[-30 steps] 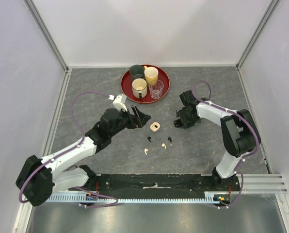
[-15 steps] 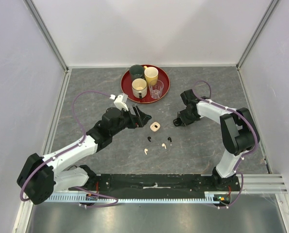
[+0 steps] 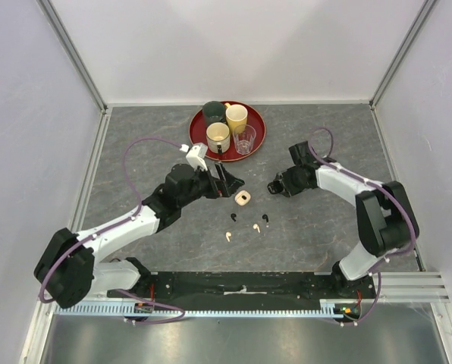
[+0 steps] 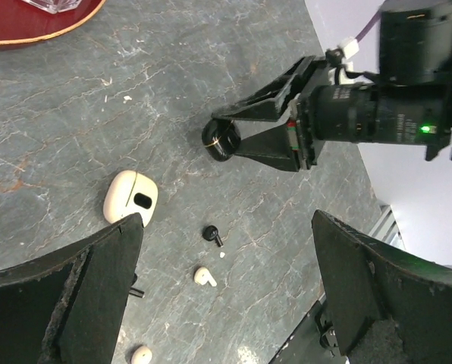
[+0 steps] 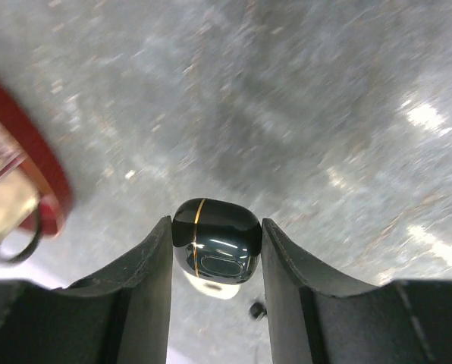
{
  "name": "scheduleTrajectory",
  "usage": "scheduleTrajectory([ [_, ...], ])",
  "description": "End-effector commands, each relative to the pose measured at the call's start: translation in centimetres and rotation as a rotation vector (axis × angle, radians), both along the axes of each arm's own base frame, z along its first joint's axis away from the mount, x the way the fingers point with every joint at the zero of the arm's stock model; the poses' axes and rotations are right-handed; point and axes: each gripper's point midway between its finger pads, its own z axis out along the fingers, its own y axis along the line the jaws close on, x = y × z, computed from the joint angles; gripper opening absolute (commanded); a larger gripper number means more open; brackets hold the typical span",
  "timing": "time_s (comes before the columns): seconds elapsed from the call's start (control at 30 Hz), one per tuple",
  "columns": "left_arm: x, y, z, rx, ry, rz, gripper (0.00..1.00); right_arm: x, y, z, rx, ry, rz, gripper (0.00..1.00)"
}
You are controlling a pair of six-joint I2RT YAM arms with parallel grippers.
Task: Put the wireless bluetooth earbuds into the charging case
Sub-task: Pick up the charging case at the center of the board.
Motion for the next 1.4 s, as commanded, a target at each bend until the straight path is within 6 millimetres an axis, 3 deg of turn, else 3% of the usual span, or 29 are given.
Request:
scheduleTrajectory([
  [0.0,0.8,-2.0,2.8,-0.080,-0.089,-0.059,1.00,2.2,2.6,6.4,0.190,-0.210,0.018,0.00],
  [0.27,1.5,-4.5,3.7,-0.167,-0.107,-0.112,0.96,2.0,5.4,12.8,0.374,-0.382,0.088,0.00],
  [0.47,2.3,-7.1,4.5,-0.164,-0.153,-0.114,0.89,0.8,7.1,14.9,0.461,-0.414,0.115,0.00],
  [0.63,3.1,-8.4,4.3,-0.164,-0.151,-0.107,0.84,0.4,7.9,15.8,0.495,-0.419,0.139,0.00],
  [0.83,3.3,-8.6,3.7,-0.165,-0.144,-0.095,0.75,0.2,7.9,16.4,0.505,-0.429,0.142,0.00],
  [1.03,3.7,-8.4,3.1,-0.147,-0.144,-0.067,0.75,-0.1,7.9,16.5,0.512,-0.425,0.146,0.00],
  [1.23,4.3,-8.1,3.8,-0.105,-0.196,-0.055,0.74,-0.2,7.7,16.3,0.504,-0.418,0.145,0.00],
  [1.37,4.5,-8.5,4.2,-0.094,-0.225,-0.075,0.64,-0.4,7.8,16.4,0.505,-0.416,0.148,0.00],
])
